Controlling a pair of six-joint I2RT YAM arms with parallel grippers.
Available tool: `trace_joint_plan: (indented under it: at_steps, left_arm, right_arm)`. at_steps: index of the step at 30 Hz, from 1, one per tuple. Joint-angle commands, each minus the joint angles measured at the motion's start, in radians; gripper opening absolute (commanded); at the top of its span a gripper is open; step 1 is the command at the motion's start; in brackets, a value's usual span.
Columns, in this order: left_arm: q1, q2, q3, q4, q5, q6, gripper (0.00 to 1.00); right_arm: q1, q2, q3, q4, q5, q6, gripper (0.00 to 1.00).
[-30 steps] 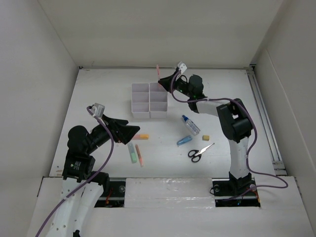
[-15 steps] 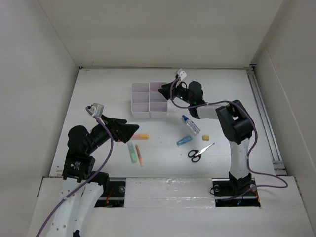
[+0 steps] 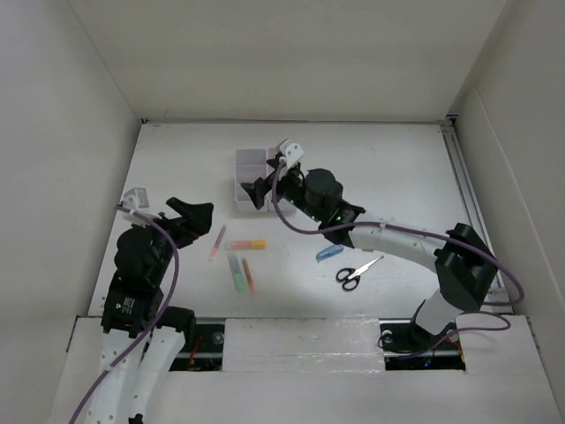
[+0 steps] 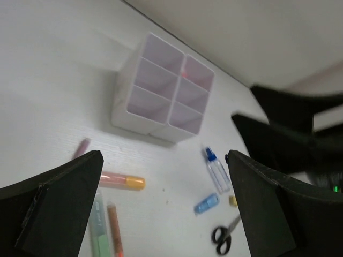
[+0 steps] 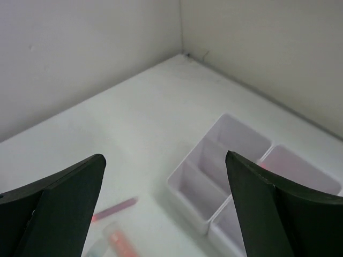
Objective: Sort the stationery into containers
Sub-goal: Place the pen in the storage box, then pick up the pen from the center of the board.
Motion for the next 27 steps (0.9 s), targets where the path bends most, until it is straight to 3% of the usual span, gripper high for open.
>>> trace_joint_plan:
  at_steps: [1,2,6,9,13,15,18,22,27]
  left_arm:
    - [0.006,-0.016,0.099,-0.105,-0.343,-0.088,1.0]
    - [0.006,-0.016,0.113,-0.115,-0.398,-0.088,1.0]
    - [0.006,-0.003,0.161,-0.17,-0.539,-0.056,1.0]
    - [0.006,0.006,0.161,-0.202,-0.632,-0.092,1.0]
    - [0.006,-0.019,0.152,-0.202,-0.632,-0.103,1.0]
    - [0.006,-0.039,0.152,-0.202,-0.632,-0.103,1.0]
    - [0.006,-0.071,0.139,-0.182,-0.612,-0.094,1.0]
    - [0.006,-0.071,0.139,-0.173,-0.601,-0.085,1.0]
    - [0.006,-0.082,0.139,-0.182,-0.599,-0.085,1.0]
  right_arm:
    - [0.029,-0.031,-0.022,-0.24,0.182,0.013,1.0]
    - [0.02,-0.031,-0.043,-0.24,0.063,0.029,1.0]
    - [0.02,0.006,-0.05,-0.286,-0.126,0.029,1.0]
    - [0.057,0.099,0.031,-0.415,-0.082,0.082,0.95]
    - [0.118,0.165,0.1,-0.437,-0.01,0.071,0.93]
    - [0.118,0.212,0.122,-0.446,-0.089,-0.038,0.93]
    - [0.109,0.291,0.275,-0.631,-0.278,-0.165,0.89]
    - [0.131,0.323,0.346,-0.696,-0.289,-0.325,0.9]
    - [0.131,0.397,0.471,-0.81,-0.427,-0.506,0.92]
